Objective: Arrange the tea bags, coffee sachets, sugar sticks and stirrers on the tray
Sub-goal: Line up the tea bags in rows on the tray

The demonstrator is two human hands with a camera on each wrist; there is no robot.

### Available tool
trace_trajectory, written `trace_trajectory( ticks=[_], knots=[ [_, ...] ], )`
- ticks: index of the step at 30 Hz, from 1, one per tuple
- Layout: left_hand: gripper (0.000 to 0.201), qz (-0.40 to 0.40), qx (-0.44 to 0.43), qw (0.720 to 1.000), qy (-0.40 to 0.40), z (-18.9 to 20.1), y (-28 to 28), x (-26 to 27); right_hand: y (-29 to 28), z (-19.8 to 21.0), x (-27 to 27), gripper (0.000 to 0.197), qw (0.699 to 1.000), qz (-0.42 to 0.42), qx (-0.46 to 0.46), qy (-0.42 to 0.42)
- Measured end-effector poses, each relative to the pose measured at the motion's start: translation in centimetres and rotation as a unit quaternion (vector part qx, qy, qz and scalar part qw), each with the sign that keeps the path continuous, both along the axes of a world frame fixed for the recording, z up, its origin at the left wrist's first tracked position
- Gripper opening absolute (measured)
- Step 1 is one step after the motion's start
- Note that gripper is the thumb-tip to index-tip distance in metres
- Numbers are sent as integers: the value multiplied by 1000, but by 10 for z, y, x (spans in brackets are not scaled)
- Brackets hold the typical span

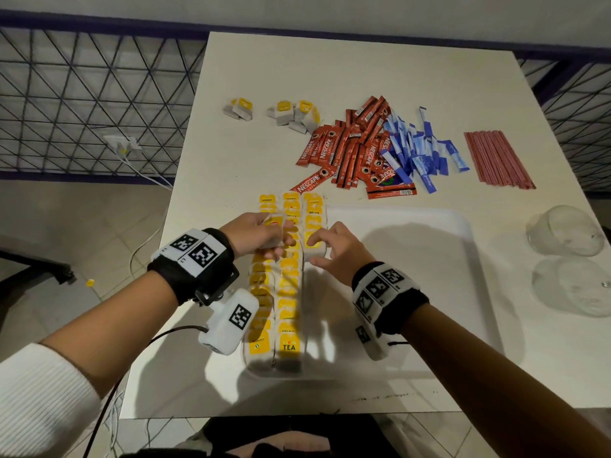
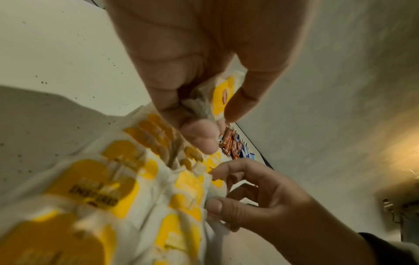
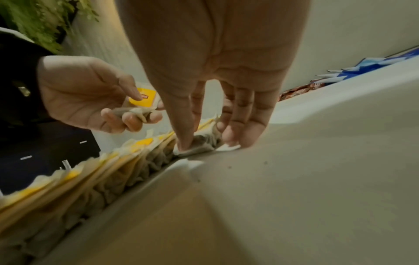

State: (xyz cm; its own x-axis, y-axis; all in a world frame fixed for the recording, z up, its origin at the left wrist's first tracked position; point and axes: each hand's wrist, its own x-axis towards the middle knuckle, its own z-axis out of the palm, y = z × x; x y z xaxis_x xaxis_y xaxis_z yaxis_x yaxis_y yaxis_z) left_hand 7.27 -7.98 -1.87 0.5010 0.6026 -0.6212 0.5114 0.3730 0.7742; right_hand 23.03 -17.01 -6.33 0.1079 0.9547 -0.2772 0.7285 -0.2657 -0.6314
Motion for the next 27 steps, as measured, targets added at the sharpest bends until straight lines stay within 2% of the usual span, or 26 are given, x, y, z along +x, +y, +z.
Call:
trace_trajectory(
  ticks=[4, 6, 8, 11, 12, 14, 16, 18, 22, 27],
  knots=[
    [25, 25, -23, 999, -8, -4, -1, -1, 2, 4, 1, 26, 999, -3, -33, 17],
    [22, 28, -33, 999, -24, -4, -3, -2, 2, 5, 2, 26, 999, -8, -41, 32],
    [19, 29, -34, 998, -44, -2, -6, -3, 0, 6, 4, 25, 999, -23, -23, 43],
    [3, 21, -14, 999, -42, -1, -7, -3, -3, 10, 6, 19, 996, -61, 44, 53],
    [7, 17, -3, 999, -31, -1, -6, -3, -3, 14, 7, 17, 993, -74, 63, 67],
    [29, 17, 21, 1000, -11, -1, -7, 0, -3, 23, 8, 15, 986, -92, 81, 113],
    [41, 17, 34, 999, -6, 2, -10, 4, -3, 31, 7, 13, 974, -108, 70, 185],
    [43, 13, 40, 999, -12, 5, -15, 8, -2, 37, 6, 10, 963, -125, 41, 237],
    [40, -16, 55, 998, -3, 1, -24, 15, -2, 40, 6, 11, 967, -128, 22, 218],
    [32, -97, 142, 985, 30, -1, -28, 16, -13, 40, 10, 10, 964, -131, -11, 230]
  ],
)
